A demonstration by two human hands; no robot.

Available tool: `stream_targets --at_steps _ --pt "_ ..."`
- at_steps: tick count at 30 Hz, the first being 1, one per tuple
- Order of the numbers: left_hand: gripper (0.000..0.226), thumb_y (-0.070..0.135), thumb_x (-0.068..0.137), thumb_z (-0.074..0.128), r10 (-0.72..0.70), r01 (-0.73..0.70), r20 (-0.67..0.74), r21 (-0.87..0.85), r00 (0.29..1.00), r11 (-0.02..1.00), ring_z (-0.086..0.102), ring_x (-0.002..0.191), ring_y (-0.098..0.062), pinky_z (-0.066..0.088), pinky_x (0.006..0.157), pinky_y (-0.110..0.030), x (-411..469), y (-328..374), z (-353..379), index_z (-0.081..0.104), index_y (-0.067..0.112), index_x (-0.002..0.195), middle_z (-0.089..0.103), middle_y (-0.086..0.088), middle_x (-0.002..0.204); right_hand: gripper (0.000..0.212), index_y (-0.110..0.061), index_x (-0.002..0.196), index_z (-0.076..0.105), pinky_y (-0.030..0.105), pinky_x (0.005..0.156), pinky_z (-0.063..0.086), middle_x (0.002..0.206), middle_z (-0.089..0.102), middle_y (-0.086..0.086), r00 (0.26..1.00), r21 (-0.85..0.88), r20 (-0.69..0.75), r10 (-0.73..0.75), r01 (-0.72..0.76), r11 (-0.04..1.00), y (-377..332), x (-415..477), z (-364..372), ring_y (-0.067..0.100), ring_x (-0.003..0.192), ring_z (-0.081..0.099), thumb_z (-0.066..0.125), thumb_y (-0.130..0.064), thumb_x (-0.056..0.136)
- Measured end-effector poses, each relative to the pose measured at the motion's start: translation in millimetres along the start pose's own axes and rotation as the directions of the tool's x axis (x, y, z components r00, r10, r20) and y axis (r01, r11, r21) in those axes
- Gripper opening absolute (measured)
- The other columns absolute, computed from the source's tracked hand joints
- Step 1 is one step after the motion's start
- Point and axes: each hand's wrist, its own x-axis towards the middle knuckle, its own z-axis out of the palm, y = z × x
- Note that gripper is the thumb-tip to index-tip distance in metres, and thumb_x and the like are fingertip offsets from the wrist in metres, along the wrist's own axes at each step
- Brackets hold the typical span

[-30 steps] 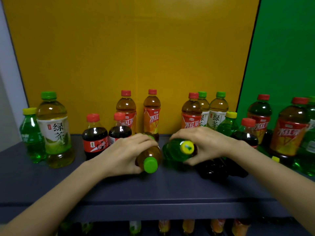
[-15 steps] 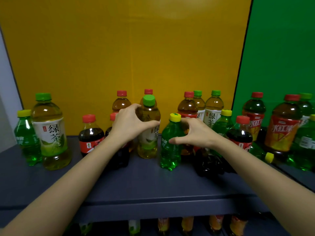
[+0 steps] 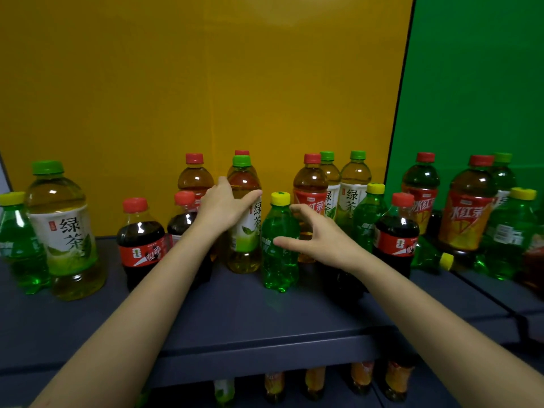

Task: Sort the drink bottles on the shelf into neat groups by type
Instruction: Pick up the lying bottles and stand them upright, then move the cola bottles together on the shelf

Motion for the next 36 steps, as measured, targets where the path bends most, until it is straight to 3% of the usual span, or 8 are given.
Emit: stream_targets --at_steps 5,8,11,16,23,31,34,36 --pt "0.07 0.038 0.092 0.051 0.089 -0.088 -0.082 0.022 0.993 0.996 0.029 0.136 -0.03 0.027 0.109 -0.041 -22 1 -1 0.022 0.002 0.144 0.03 -0.016 0.148 0.065 -0.018 0.136 0.041 0.03 0.1 0.045 0.136 0.051 -0.001 0.997 -0.109 -0.06 -0.053 0.046 0.993 0 -15 -6 0.011 0.119 0.051 0.069 -0.032 0.08" --pt "0.046 0.024 0.093 0.052 0.275 -0.271 -0.292 0.055 0.916 0.961 0.042 0.125 -0.025 0.034 0.097 -0.031 -46 0 -4 0.041 0.004 0.133 0.046 -0.012 0.134 0.044 -0.019 0.127 0.051 0.033 0.097 0.048 0.124 0.058 -0.005 0.987 -0.137 -0.138 -0.083 0.064 0.988 3 -33 -18 0.008 0.112 0.055 0.065 -0.026 0.085" --pt "0.024 0.018 0.09 0.055 0.402 -0.395 -0.415 0.108 0.816 0.912 0.051 0.105 -0.02 0.033 0.079 -0.022 -63 0 -4 0.056 0.006 0.112 0.058 -0.008 0.11 0.031 -0.02 0.118 0.057 0.024 0.09 0.051 0.112 0.063 -0.009 0.969 -0.133 -0.227 -0.095 0.066 0.989 7 -58 -34 0.0 0.102 0.059 0.062 -0.019 0.087" --pt "0.005 0.017 0.088 0.059 0.518 -0.562 -0.303 -0.078 0.8 0.823 0.058 0.073 -0.012 0.05 0.063 -0.031 -92 21 12 0.063 0.014 0.087 0.062 0.004 0.083 0.021 -0.022 0.105 0.063 0.008 0.081 0.046 0.101 0.066 -0.015 0.913 -0.155 -0.402 -0.069 0.006 0.988 24 -100 -72 -0.004 0.095 0.06 0.061 -0.013 0.087" --pt "0.008 0.029 0.086 0.059 0.52 -0.526 -0.089 -0.204 0.85 0.825 0.054 0.069 -0.004 0.051 0.062 -0.031 -102 63 78 0.062 0.022 0.088 0.057 0.014 0.079 0.019 -0.021 0.1 0.063 0.01 0.077 0.046 0.097 0.065 -0.011 0.88 -0.203 -0.474 0.042 -0.155 0.967 75 -123 -138 -0.002 0.092 0.059 0.056 -0.007 0.089" --pt "0.028 0.043 0.086 0.055 0.249 -0.246 -0.072 0.046 0.966 0.968 0.06 0.091 -0.022 0.05 0.077 -0.037 -84 87 131 0.059 0.018 0.099 0.063 0.002 0.098 0.022 -0.019 0.104 0.064 0.005 0.082 0.043 0.1 0.062 -0.01 0.988 -0.418 -0.129 -0.079 0.017 0.908 134 -94 -185 0.003 0.093 0.059 0.055 -0.004 0.09" --pt "0.036 0.05 0.085 0.053 0.119 -0.111 -0.042 0.154 0.992 0.982 0.058 0.098 -0.026 0.046 0.078 -0.036 -79 93 138 0.057 0.017 0.099 0.061 -0.002 0.106 0.031 -0.013 0.114 0.062 0.006 0.084 0.039 0.109 0.061 -0.004 0.975 -0.579 0.107 -0.195 0.22 0.785 148 -78 -198 0.012 0.103 0.058 0.05 0.0 0.089" --pt "0.038 0.055 0.084 0.052 0.033 -0.033 0.005 0.219 0.999 0.975 0.057 0.097 -0.027 0.046 0.078 -0.036 -75 97 140 0.054 0.018 0.094 0.059 -0.003 0.107 0.043 -0.015 0.125 0.054 0.022 0.089 0.045 0.123 0.056 0.0 0.946 -0.676 0.245 -0.214 0.325 0.662 155 -67 -202 0.016 0.114 0.052 0.047 0.003 0.087"
